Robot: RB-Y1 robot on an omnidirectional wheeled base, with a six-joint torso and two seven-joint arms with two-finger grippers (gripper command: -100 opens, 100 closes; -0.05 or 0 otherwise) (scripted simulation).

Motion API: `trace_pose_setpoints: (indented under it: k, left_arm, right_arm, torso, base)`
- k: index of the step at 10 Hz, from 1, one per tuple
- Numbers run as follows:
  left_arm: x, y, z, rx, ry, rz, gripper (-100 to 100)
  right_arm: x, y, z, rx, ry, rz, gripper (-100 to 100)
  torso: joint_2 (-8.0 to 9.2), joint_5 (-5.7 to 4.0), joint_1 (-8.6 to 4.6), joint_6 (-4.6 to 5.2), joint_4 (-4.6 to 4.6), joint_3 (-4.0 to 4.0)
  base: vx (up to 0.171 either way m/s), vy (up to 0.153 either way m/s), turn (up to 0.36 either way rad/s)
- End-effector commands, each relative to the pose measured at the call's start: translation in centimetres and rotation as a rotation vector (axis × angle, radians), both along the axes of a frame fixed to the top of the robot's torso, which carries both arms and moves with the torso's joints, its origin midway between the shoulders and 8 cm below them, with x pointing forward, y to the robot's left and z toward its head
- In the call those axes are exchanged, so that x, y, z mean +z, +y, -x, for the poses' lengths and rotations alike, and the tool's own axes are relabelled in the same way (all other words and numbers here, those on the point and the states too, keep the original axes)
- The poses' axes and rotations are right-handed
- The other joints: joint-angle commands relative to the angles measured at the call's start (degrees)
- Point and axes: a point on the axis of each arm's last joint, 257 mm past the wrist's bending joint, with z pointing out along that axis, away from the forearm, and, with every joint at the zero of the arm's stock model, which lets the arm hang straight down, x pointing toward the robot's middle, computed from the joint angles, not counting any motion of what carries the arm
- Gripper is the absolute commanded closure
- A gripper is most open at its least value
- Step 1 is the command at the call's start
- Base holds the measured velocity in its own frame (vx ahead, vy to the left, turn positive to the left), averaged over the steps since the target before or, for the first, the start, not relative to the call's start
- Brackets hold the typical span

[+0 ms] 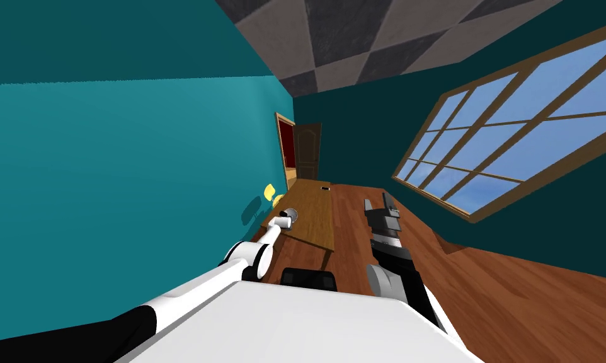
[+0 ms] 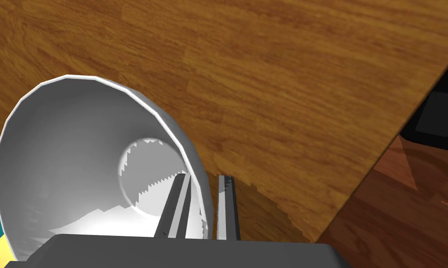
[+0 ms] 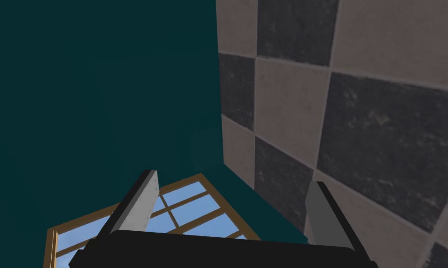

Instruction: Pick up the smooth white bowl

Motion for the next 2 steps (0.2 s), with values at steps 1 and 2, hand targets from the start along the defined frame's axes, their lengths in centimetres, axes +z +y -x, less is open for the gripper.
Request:
trace_pose_setpoints:
  k: [1, 2]
  left_arm:
    - [0.00, 0.00, 0.00, 0.000, 0.000, 0.000, 100]
    - [0.05, -0.18, -0.01, 0.000, 0.001, 0.000, 0]
  right_arm:
    - [0.00, 0.00, 0.00, 0.000, 0.000, 0.000, 0]
    - [0.01, 0.01, 0.00, 0.000, 0.000, 0.000, 0]
  torso:
    - [0.00, 0.00, 0.00, 0.00, 0.00, 0.00]
    - [0.01, 0.00, -0.05, 0.03, -0.02, 0.00]
  base:
    - [0.008, 0.016, 0.044]
    - [0.000, 0.000, 0.000]
